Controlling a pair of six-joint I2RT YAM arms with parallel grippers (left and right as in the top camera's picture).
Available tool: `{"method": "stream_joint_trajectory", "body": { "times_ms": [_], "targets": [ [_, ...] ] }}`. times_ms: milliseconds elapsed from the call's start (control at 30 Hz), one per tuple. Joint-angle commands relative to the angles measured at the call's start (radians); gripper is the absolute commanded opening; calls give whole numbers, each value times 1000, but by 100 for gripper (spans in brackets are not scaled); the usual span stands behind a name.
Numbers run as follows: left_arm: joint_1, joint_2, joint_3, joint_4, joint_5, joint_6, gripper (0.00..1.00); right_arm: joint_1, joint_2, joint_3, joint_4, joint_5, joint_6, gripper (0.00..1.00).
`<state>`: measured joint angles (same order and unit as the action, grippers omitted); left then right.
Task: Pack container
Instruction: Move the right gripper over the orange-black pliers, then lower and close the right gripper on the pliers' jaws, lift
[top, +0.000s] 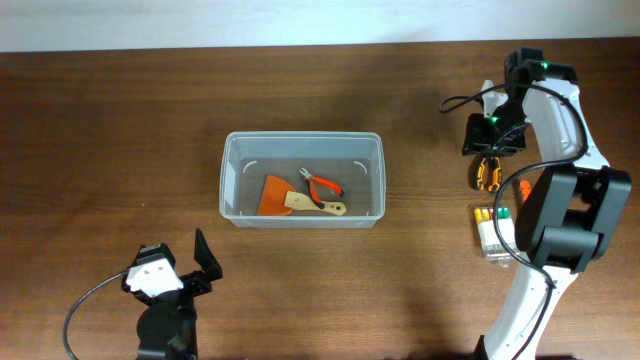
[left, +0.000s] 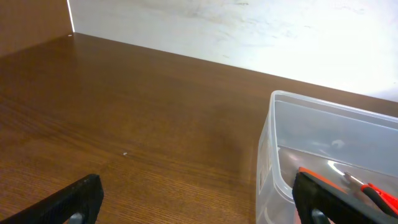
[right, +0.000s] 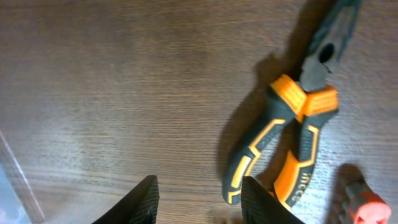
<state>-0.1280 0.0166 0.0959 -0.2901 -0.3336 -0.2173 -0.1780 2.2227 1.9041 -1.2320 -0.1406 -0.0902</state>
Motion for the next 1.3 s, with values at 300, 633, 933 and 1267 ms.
{"method": "stream_joint_trajectory", "body": {
  "times_ms": [300, 633, 933, 1267],
  "targets": [
    [-3, -5, -3, -2, -3, 9, 99, 0, -4, -30, -2, 102, 161, 38],
    [-3, -5, -3, -2, -3, 9, 99, 0, -4, -126, 85, 154, 212, 38],
    [-3, -5, -3, -2, -3, 9, 99, 0, -4, -141, 130, 154, 212, 38],
    [-3, -5, -3, -2, -3, 9, 99, -1, 21, -143, 149, 180, 246, 38]
  ]
}}
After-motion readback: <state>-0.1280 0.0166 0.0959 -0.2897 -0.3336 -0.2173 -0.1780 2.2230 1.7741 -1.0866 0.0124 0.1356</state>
